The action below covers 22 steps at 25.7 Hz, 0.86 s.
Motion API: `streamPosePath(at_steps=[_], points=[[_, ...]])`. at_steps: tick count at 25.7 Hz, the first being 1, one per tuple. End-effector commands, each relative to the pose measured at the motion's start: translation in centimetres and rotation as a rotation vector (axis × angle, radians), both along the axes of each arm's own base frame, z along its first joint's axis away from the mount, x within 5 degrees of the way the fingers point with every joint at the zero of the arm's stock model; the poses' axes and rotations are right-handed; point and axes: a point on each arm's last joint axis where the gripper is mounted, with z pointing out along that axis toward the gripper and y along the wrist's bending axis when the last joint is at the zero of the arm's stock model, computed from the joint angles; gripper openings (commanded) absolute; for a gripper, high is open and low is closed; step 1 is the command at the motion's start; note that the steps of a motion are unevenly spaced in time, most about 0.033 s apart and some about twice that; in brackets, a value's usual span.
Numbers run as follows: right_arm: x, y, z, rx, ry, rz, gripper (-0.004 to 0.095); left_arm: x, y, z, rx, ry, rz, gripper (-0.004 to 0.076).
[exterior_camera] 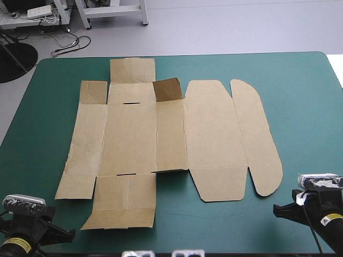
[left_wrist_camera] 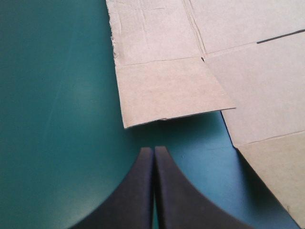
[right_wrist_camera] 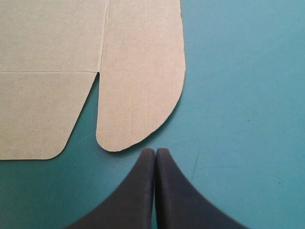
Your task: Fold the box
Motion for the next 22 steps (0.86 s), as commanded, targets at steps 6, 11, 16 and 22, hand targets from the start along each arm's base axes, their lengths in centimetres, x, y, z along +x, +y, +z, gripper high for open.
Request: streamPosePath(at_steps=[6,11,16,22], points=[[0.4,0.0,1.2,0.003,-0.073,-0.006,-0.0015,0.4,-0.1,1.0,-0.004,-0.061,-0.007,-0.001],[0.4,0.0,1.2,0.003,-0.073,-0.006,-0.0015,0.4,-0.1,1.1,-0.002,-0.064,-0.007,-0.001],[0.4,0.0,1.2,0.003,-0.073,-0.006,-0.0015,0.0,0.0,3.8,-0.045,-0.143,0.01,-0.001],[0.4,0.0,1.2,0.003,-0.073,-0.006,-0.0015,1.2,-0.2,8.6,-0.053,-0.156,0.018,-0.001]])
